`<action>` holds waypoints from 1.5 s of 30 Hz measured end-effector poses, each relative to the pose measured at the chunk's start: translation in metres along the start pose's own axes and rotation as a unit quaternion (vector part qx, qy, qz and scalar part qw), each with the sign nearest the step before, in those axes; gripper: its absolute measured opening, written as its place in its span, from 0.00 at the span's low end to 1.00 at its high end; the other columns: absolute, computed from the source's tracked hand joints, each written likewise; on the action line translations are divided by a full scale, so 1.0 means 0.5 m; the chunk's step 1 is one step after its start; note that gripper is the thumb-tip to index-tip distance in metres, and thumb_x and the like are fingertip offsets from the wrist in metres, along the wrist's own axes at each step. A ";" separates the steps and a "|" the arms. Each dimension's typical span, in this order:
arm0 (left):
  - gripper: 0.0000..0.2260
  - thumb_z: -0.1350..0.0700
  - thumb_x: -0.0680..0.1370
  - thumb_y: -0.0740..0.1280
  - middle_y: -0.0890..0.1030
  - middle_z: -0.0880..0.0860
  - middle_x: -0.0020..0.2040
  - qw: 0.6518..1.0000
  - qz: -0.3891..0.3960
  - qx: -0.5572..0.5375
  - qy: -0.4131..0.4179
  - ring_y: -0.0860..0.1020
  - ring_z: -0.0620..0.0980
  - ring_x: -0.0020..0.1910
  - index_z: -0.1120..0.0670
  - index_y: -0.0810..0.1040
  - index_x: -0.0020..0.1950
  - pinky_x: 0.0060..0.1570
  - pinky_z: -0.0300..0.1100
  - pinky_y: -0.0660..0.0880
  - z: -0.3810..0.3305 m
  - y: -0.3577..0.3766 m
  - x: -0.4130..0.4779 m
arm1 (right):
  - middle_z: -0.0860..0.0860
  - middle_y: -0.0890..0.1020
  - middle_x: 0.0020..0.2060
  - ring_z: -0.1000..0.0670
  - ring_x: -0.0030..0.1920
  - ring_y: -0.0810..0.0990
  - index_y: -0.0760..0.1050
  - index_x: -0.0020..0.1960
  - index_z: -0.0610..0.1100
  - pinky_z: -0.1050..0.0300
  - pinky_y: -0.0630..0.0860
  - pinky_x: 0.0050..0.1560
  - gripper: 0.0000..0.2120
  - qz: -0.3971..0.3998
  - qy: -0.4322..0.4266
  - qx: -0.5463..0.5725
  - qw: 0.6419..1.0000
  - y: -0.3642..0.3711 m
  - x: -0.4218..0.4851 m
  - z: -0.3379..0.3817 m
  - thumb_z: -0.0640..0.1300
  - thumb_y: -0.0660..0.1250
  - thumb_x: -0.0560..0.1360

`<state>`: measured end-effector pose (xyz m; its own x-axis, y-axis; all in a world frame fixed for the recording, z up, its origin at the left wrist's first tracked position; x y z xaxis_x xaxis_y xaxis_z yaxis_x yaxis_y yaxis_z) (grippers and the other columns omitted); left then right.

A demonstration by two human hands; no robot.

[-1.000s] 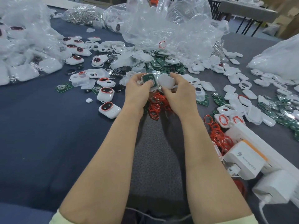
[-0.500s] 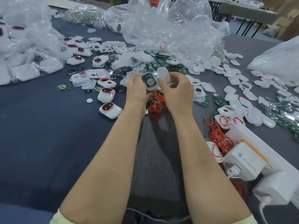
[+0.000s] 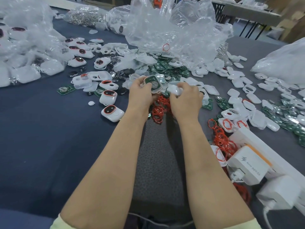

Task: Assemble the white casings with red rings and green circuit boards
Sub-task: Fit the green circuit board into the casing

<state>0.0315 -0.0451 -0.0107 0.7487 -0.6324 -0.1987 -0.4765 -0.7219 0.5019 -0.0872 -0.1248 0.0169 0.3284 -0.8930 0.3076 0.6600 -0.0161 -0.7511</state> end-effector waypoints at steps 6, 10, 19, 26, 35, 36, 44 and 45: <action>0.15 0.69 0.80 0.56 0.77 0.59 0.53 1.000 0.004 0.008 0.014 0.78 0.53 0.49 0.62 0.68 0.67 0.38 0.38 0.79 -0.005 0.002 -0.005 | 0.44 0.75 0.56 0.44 0.61 0.71 0.79 0.58 0.44 0.63 0.60 0.58 0.12 -0.023 -0.076 0.103 0.991 -0.010 -0.008 0.045 0.41 0.65 0.75; 0.12 0.70 0.80 0.55 0.77 0.56 0.44 0.999 0.020 0.011 0.023 0.76 0.47 0.38 0.59 0.70 0.60 0.34 0.35 0.77 -0.009 0.009 -0.010 | 0.45 0.76 0.51 0.44 0.57 0.73 0.82 0.51 0.43 0.62 0.65 0.58 0.07 -0.018 -0.125 0.145 0.981 -0.012 -0.019 0.073 0.40 0.68 0.74; 0.12 0.70 0.79 0.56 0.77 0.54 0.42 0.999 0.032 0.022 0.025 0.76 0.47 0.36 0.58 0.71 0.58 0.32 0.34 0.75 -0.012 0.013 -0.014 | 0.45 0.76 0.51 0.45 0.56 0.73 0.82 0.51 0.43 0.66 0.61 0.50 0.07 -0.018 -0.135 0.128 0.982 -0.003 -0.022 0.079 0.40 0.67 0.75; 0.07 0.66 0.79 0.63 0.78 0.54 0.45 0.999 0.000 0.033 0.040 0.78 0.49 0.42 0.56 0.72 0.54 0.44 0.43 0.78 -0.009 0.000 -0.008 | 0.47 0.79 0.51 0.54 0.47 0.76 0.81 0.53 0.43 0.70 0.68 0.49 0.10 -0.043 -0.088 0.194 0.976 -0.036 -0.005 0.053 0.37 0.62 0.77; 0.12 0.68 0.76 0.66 0.78 0.51 0.42 0.990 -0.022 0.084 0.115 0.80 0.50 0.42 0.50 0.72 0.43 0.46 0.48 0.81 -0.029 -0.014 -0.011 | 0.46 0.82 0.53 0.47 0.56 0.77 0.80 0.56 0.42 0.60 0.68 0.51 0.12 0.007 0.001 0.070 0.998 -0.025 0.025 -0.024 0.41 0.63 0.75; 0.12 0.68 0.76 0.66 0.79 0.52 0.42 0.988 -0.024 0.090 0.120 0.80 0.52 0.44 0.50 0.72 0.43 0.49 0.51 0.80 -0.030 -0.014 -0.011 | 0.46 0.81 0.54 0.47 0.56 0.77 0.79 0.56 0.42 0.60 0.67 0.51 0.12 0.018 -0.006 0.053 0.998 -0.020 0.025 -0.024 0.42 0.64 0.75; 0.11 0.67 0.78 0.64 0.77 0.50 0.43 0.993 -0.014 0.049 0.106 0.79 0.45 0.41 0.50 0.71 0.45 0.41 0.41 0.80 -0.027 -0.009 -0.014 | 0.45 0.79 0.56 0.44 0.57 0.76 0.76 0.59 0.42 0.53 0.72 0.56 0.14 0.086 -0.011 0.004 0.996 0.011 0.022 -0.023 0.46 0.67 0.74; 0.11 0.67 0.78 0.64 0.77 0.50 0.43 0.993 -0.010 0.048 0.107 0.79 0.45 0.41 0.50 0.71 0.45 0.42 0.41 0.80 -0.027 -0.007 -0.015 | 0.45 0.79 0.55 0.44 0.57 0.76 0.76 0.59 0.42 0.52 0.73 0.56 0.15 0.087 -0.006 0.006 0.996 0.011 0.021 -0.022 0.46 0.67 0.74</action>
<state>0.0337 -0.0340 0.0005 0.8342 -0.5512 -0.0198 -0.4948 -0.7636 0.4148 -0.0875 -0.1392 0.0096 0.4464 -0.8762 0.1816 0.6002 0.1427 -0.7870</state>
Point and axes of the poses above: each hand's wrist, its own x-axis towards the middle knuckle, its own y-axis out of the palm, z = x × y, the point moved 7 cm from there along x, towards the middle knuckle
